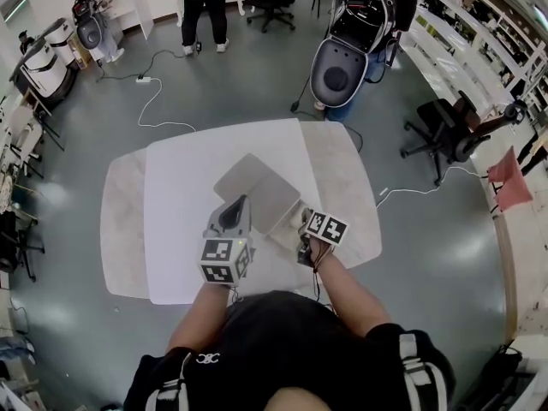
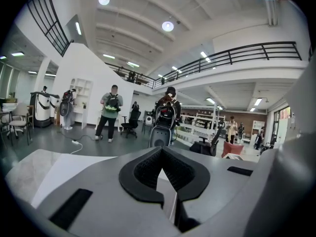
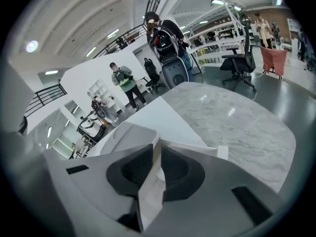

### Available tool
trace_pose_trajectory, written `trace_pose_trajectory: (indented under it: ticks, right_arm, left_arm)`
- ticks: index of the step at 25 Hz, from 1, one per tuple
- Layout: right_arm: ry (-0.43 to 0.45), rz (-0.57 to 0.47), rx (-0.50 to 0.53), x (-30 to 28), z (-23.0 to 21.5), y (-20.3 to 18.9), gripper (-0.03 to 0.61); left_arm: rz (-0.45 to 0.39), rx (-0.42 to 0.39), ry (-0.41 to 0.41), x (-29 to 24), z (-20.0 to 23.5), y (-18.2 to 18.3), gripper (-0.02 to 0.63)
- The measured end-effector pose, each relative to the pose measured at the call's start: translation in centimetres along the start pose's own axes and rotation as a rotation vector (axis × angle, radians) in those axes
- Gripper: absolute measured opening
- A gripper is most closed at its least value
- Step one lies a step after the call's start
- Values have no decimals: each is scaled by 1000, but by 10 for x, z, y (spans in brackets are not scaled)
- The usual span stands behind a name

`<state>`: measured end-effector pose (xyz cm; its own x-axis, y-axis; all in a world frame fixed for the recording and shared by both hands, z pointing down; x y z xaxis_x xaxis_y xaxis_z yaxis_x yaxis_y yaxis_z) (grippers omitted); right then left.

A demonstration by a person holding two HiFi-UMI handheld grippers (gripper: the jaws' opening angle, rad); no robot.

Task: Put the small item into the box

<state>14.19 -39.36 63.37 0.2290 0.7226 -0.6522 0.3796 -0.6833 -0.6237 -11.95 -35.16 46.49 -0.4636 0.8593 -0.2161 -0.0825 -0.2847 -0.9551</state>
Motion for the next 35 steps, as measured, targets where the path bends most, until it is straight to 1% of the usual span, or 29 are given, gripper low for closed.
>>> trace_pose_trajectory:
  ticks: [1, 3, 6, 10, 15, 20, 24, 27, 29, 35]
  right_arm:
    - [-3, -16, 21, 5, 2, 1, 43]
    - [-3, -52, 63, 15, 5, 6, 24]
    - [0, -106, 137, 30, 7, 13, 17]
    - [-8, -203, 266, 55, 15, 22, 14]
    - [-23, -381, 370, 90, 20, 40, 14]
    - [-12, -579, 469, 136, 36, 57, 12]
    - [0, -702, 494, 168, 45, 66, 12]
    - [20, -773, 506, 184, 44, 63, 12]
    - [25, -793, 518, 188, 39, 58, 12]
    - [10, -798, 525, 193, 34, 50, 12]
  left_arm:
    - [1, -1, -6, 0, -1, 0, 5]
    - [1, -4, -18, -2, -5, 1, 5]
    - [3, -8, -38, -8, -14, -1, 5]
    - [9, -13, -64, -12, -23, -1, 5]
    - [14, -21, -95, -20, -36, -3, 5]
    - [13, -30, -119, -23, -44, -4, 5]
    - [10, -40, -142, -23, -50, -1, 6]
    - [10, -43, -152, -23, -54, -2, 5]
    - [10, -44, -155, -23, -58, -5, 5]
    - [5, -48, -164, -21, -64, -9, 5]
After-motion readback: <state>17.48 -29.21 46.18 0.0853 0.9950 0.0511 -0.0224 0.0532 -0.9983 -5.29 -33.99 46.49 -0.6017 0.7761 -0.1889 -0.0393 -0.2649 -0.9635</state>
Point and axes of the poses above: the fingertips, and each gripper's own axes: x backward along the fingers, z to its left, y out of its top, the point moved 10 cm from there along x, backward along the fingers, and after that the axes turned 4 degrees about x, right-handed, at the moved point
